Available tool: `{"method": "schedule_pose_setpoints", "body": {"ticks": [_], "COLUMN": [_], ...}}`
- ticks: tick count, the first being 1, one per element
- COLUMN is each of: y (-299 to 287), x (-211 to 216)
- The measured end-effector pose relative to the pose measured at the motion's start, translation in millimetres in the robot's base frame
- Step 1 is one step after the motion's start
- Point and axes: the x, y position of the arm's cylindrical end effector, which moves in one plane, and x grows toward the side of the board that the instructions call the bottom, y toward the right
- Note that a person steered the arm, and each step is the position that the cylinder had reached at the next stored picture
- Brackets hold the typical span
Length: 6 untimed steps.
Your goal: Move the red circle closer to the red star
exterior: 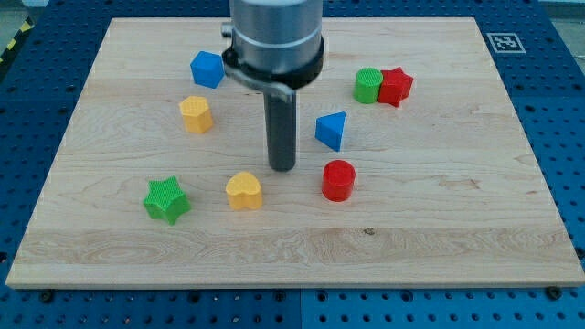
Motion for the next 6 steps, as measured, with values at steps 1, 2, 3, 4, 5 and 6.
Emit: {"method": "schedule_pose_setpoints", "body": {"ticks": [1,2,3,4,5,6], "y": [10.7,37.0,69.6,95.4,108.4,125.2], "x": [26.3,26.7,26.7,26.5,22.6,16.1]}}
